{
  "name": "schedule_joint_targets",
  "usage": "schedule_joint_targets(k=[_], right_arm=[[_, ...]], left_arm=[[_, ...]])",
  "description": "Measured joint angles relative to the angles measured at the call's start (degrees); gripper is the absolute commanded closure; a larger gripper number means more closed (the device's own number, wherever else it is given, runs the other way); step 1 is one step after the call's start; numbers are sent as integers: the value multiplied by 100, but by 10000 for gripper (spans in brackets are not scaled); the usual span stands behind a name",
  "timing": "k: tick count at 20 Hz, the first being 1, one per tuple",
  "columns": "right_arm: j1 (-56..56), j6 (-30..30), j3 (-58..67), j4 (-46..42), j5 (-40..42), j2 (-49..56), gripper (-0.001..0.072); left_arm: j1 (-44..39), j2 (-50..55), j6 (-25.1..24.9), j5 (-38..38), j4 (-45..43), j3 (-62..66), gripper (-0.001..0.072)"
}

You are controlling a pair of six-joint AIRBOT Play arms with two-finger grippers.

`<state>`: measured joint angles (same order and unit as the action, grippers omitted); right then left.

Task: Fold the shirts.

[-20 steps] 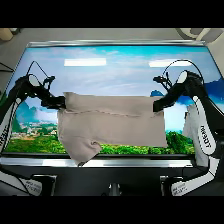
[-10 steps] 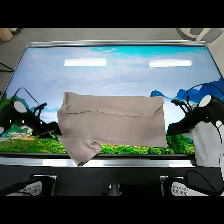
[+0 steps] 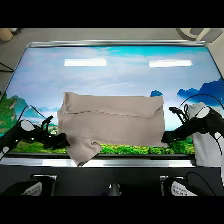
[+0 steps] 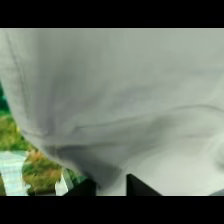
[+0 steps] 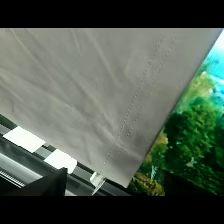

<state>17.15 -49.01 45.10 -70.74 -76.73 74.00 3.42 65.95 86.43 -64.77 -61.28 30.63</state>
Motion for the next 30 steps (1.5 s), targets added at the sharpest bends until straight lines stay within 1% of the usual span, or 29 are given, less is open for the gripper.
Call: schedule_joint_targets(k=[1,2,3,4,5,6,7,8,9,11,13,16,18,21,25,26,27,28,29,30], right_arm=[[0,2,-79,52,33,-2,47],[0,2,-175,120,87,-7,57],[0,0,-275,192,168,-11,111],[2,-26,-378,302,216,-17,116],[4,-44,-474,411,234,-22,162],[7,-50,-588,575,308,-28,176],[4,-63,-675,723,372,-26,291],[2,-61,-754,804,474,-24,610],[2,-61,-811,815,623,-2,685],[-7,-24,-811,846,719,-7,687],[7,118,-560,892,763,-52,687],[-42,249,249,975,588,-107,687],[-208,267,883,949,621,-7,687],[-544,81,1840,710,1012,549,686],[-741,-358,2907,588,1368,1646,685],[-761,-457,3051,627,1386,1845,685],[-765,-557,3171,695,1425,2039,683],[-780,-638,3244,726,1416,2205,584],[-789,-708,3305,754,1381,2356,192],[-789,-710,3348,802,1346,2455,31]], left_arm=[[-42,-2,42,136,9,-22,677],[-68,-7,57,205,20,-35,677],[-94,-20,70,278,28,-44,677],[-111,-28,76,326,50,-55,677],[-125,-50,76,369,44,-59,677],[-129,-72,76,417,46,-63,677],[-131,-101,74,450,26,-66,677],[-136,-131,70,485,9,-68,677],[-142,-164,57,507,-9,-66,677],[-138,-258,-52,507,-46,9,678],[-140,-450,-374,470,-13,260,679],[-105,-680,-667,476,9,979,681],[-116,-544,-728,533,24,1578,680],[-153,232,-763,590,28,2559,679],[-166,1753,-774,461,33,4133,679],[-175,2111,-754,339,31,4492,678],[-186,2472,-688,201,28,4819,649],[-192,2771,-608,61,24,5053,482],[-197,3040,-490,-46,22,5239,173],[-195,3239,-382,-184,20,5362,87]])
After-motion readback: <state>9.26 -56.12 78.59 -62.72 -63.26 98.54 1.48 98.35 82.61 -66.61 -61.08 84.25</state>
